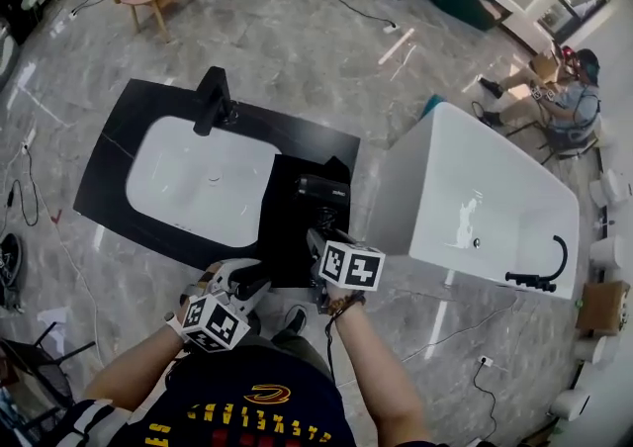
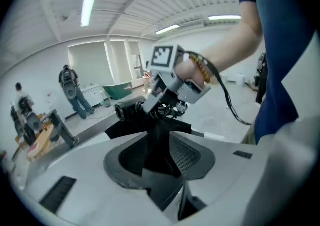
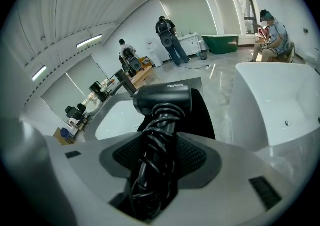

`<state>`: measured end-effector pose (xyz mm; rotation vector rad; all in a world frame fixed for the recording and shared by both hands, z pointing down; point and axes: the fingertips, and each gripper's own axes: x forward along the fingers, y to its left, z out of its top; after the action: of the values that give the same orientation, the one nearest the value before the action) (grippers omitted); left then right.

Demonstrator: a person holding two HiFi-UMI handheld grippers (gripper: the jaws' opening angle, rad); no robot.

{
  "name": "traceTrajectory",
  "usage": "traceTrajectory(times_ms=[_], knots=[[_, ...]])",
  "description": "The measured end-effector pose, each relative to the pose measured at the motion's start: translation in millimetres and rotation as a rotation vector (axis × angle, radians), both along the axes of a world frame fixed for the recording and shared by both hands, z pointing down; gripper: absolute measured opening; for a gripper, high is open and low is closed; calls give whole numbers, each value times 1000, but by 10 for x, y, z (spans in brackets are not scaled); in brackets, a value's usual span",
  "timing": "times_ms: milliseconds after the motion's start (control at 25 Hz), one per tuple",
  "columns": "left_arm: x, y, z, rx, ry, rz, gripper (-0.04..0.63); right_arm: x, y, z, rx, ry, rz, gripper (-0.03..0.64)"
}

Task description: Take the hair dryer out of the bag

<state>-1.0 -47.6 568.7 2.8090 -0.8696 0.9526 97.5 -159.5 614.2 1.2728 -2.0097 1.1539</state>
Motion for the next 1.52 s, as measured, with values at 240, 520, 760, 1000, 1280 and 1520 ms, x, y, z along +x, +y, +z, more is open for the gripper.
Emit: traceTrajectory(times_ms=[240, 520, 760, 1000, 1280, 1520], knots=[[-874, -143, -434, -109, 272, -369, 132, -53, -199, 294, -40, 72, 22, 215], [-1159, -127, -732, -85, 367, -510, 132, -77, -232, 522, -23, 141, 26, 216], [-1012, -120, -851, -75, 401, -501, 132, -94, -187, 620, -37, 159, 27, 216], [-901, -125, -923, -68, 415, -488, 132, -77, -228, 444, 42, 205, -6, 218], [-804, -166, -1050, -70, 455, -484, 132, 141, -90, -187, 157, 124, 47, 216], [-640, -185, -1300, -44, 503, -485, 130, 162, 141, -913, 330, -39, 8, 216]])
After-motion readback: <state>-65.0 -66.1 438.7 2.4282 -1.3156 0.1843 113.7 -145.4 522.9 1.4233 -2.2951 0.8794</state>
